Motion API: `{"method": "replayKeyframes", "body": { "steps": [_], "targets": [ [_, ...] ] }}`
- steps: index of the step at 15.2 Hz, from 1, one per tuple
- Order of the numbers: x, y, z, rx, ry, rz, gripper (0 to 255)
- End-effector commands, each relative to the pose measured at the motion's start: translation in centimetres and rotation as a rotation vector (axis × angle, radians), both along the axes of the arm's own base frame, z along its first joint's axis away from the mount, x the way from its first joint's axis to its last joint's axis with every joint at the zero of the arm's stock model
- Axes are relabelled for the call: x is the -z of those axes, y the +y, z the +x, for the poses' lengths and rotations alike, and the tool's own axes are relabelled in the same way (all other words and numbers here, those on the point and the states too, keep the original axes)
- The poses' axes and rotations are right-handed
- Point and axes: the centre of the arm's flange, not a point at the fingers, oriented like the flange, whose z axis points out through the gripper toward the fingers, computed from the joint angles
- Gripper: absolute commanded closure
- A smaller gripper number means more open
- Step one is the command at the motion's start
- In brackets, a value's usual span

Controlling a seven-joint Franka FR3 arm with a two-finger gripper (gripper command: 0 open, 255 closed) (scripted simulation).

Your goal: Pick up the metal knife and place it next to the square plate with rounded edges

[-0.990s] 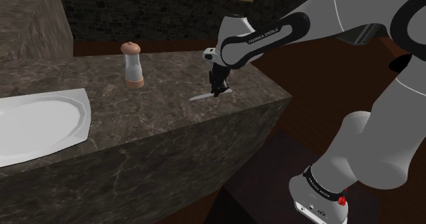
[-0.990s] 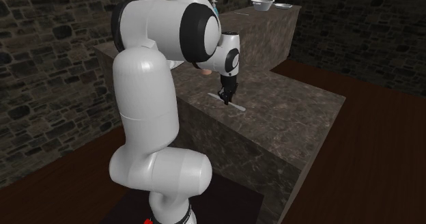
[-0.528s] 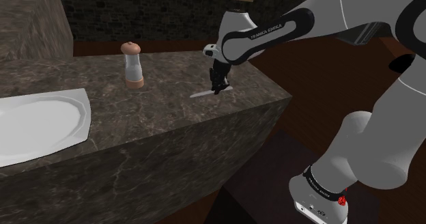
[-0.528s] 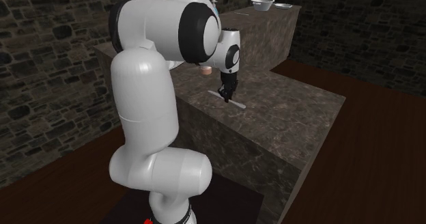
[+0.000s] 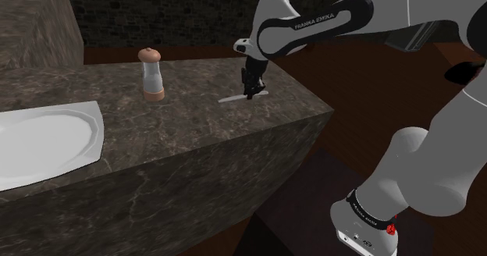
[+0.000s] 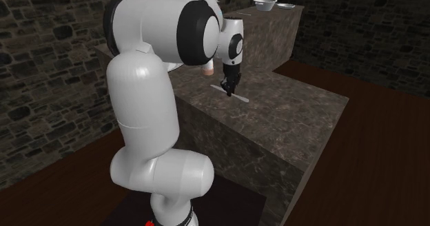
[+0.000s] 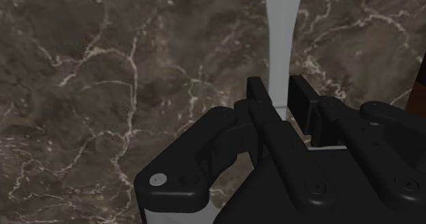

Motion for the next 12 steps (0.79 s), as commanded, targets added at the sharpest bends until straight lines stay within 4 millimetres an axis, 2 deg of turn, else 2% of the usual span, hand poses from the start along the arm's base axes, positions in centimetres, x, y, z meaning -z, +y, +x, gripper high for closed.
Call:
{"method": "replayKeyframes", "body": {
  "steps": [1, 7, 12],
  "targets": [
    [-1.0, 0.0, -0.1, 0.000, 0.000, 0.000, 255],
    [-4.1, 0.0, -0.1, 0.000, 0.000, 0.000, 255],
    [-4.1, 6.3, 2.0, 0.000, 0.000, 0.000, 255]
  ]
}}
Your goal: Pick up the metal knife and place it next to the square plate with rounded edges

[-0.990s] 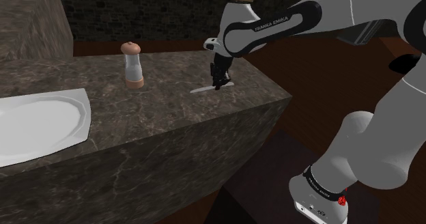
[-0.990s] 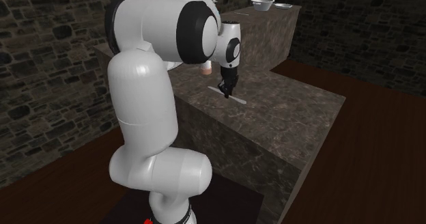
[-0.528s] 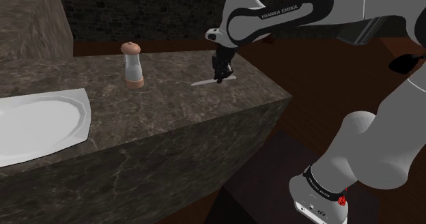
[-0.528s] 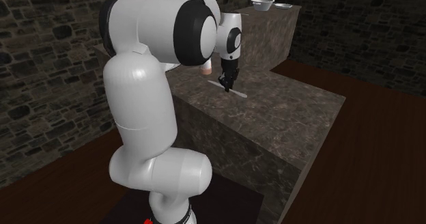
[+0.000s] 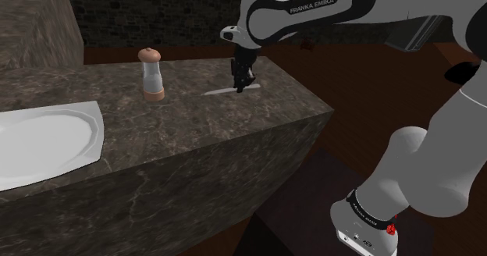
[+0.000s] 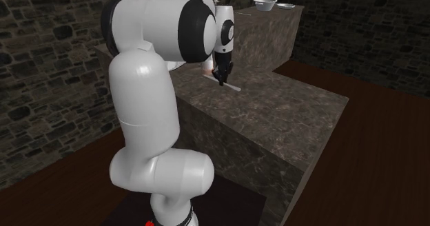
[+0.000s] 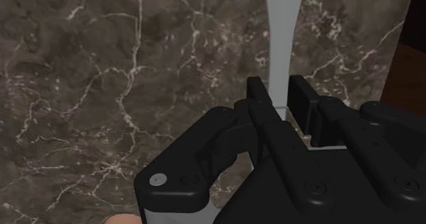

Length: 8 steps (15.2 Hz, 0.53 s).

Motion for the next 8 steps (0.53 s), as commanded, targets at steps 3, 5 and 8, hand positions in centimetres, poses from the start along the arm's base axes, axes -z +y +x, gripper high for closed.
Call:
{"method": "replayKeyframes", "body": {
  "steps": [3, 5, 8],
  "targets": [
    [-0.2, 5.0, 1.7, 0.001, 0.000, 0.000, 255],
    [-0.2, 7.5, 2.6, 0.001, 0.000, 0.000, 255],
    [-0.2, 11.3, 3.8, 0.001, 0.000, 0.000, 255]
  ]
}}
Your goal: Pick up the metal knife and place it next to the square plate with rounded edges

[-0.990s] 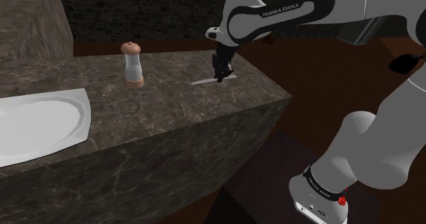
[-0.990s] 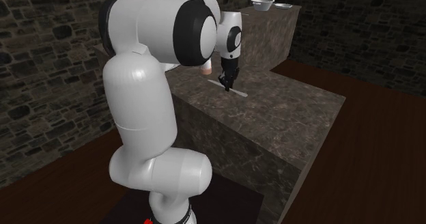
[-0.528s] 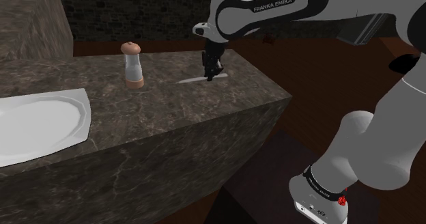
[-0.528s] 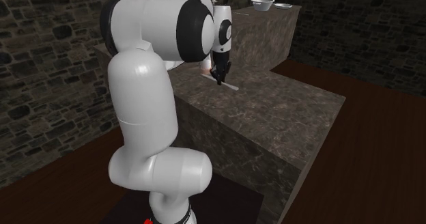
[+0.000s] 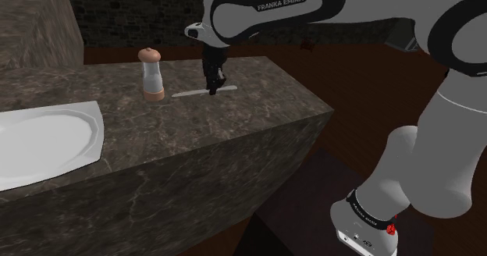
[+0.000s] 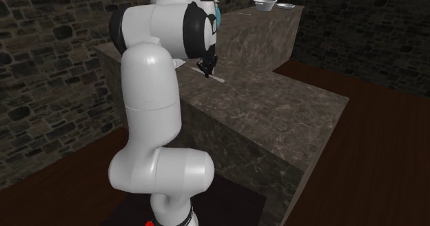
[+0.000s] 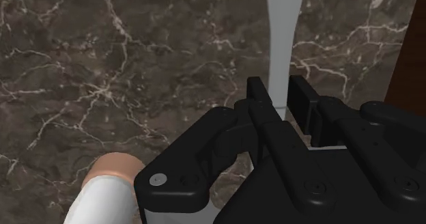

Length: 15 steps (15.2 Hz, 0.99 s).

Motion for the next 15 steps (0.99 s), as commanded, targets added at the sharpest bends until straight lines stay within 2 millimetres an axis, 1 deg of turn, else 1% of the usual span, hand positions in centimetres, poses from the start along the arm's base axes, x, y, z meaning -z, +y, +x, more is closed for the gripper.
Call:
{"method": "replayKeyframes", "body": {
  "steps": [1, 12, 13, 15],
  "targets": [
    [0.1, 2.5, 0.8, 0.001, 0.000, 0.000, 255],
    [0.1, 16.3, 5.4, 0.001, 0.000, 0.000, 255],
    [0.1, 17.9, 5.9, 0.001, 0.000, 0.000, 255],
    [1.1, 17.9, 5.9, 0.001, 0.000, 0.000, 255]
  ]
}}
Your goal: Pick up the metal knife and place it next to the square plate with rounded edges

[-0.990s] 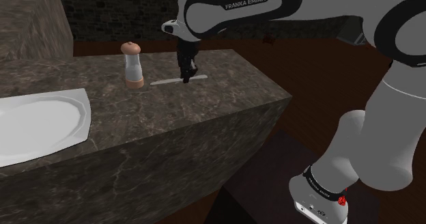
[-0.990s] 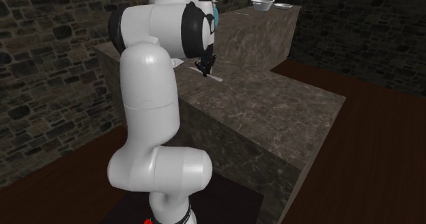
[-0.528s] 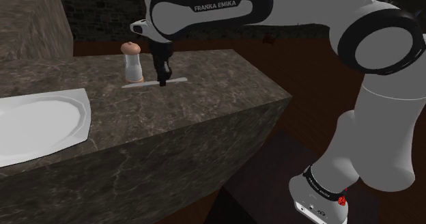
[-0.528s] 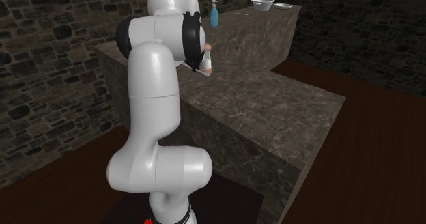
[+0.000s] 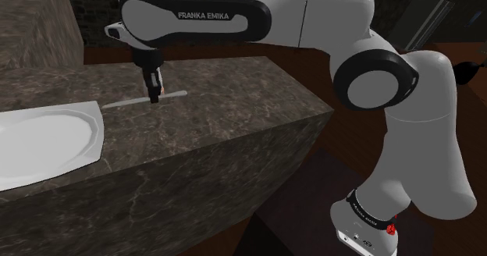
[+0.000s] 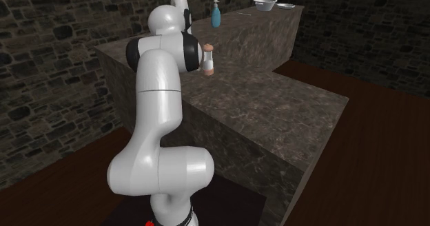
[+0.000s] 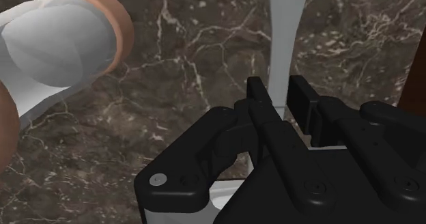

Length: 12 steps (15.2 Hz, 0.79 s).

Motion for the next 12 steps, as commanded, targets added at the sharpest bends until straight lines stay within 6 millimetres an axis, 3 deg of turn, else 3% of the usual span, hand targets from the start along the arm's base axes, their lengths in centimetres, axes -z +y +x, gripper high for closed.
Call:
{"method": "replayKeyframes", "body": {
  "steps": [1, 12],
  "targets": [
    [0.9, 0.3, 0.1, 0.001, 0.000, 0.000, 255],
    [6.8, 0.3, 0.2, 0.001, 0.000, 0.000, 255]
  ]
}}
